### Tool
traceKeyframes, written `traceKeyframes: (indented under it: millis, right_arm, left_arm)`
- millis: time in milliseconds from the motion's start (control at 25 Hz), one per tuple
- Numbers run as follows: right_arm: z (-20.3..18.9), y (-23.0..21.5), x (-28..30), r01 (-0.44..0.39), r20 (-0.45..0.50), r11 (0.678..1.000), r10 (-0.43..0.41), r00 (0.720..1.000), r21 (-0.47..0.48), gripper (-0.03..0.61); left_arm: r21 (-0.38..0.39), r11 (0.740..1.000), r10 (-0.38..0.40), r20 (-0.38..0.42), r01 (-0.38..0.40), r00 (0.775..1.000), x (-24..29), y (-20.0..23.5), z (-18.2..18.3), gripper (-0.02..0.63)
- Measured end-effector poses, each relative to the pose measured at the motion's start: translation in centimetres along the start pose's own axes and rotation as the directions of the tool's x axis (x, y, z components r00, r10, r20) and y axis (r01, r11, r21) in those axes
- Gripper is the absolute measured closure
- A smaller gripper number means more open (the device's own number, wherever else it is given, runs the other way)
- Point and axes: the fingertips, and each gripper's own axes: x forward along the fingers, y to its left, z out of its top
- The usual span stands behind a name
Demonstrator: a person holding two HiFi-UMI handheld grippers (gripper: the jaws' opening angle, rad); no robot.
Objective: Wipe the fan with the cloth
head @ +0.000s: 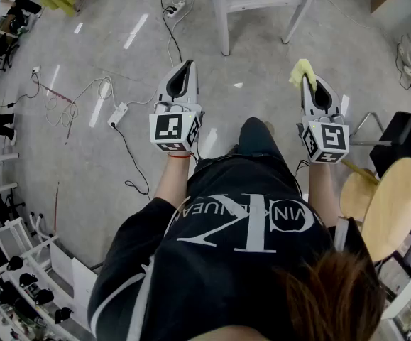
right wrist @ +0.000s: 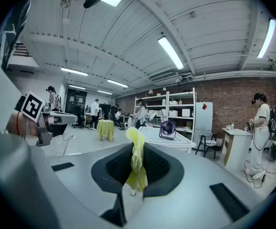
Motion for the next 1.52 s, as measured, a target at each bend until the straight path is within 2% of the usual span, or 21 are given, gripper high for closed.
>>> traceKeyframes:
  millis: [320, 560, 880, 1520]
  right_arm:
    - [-0.7, -0.2, 1.6, -0.020, -0.022, 1.000, 0.019, 1.000, -0.009, 0.537]
    - [-1.3, -1.8, 4.8, 0.004, -0.051, 0.999, -0.002, 0.999, 0.036, 0.535]
    - [-1.1, -4.7, 10.9, 0.021, -0.063, 0.997, -0.016, 0.998, 0.077, 0.534]
    - [-0.7, -11.2, 24.4, 0.013, -0.118, 0.996, -0.002, 0.993, 0.094, 0.534]
  left_arm:
    - [-0.013, 1.000, 0.000, -0.020, -0.001, 1.000, 1.4, 0.6, -1.0, 0.603]
    - [-0.017, 1.000, -0.012, -0.041, 0.011, 0.999, 4.7, 2.0, -1.4, 0.603]
    - [-0.011, 0.998, -0.067, -0.067, 0.066, 0.996, 12.2, 3.7, -1.2, 0.603]
    - [-0.043, 0.997, -0.072, -0.121, 0.067, 0.990, 26.6, 8.0, -2.4, 0.603]
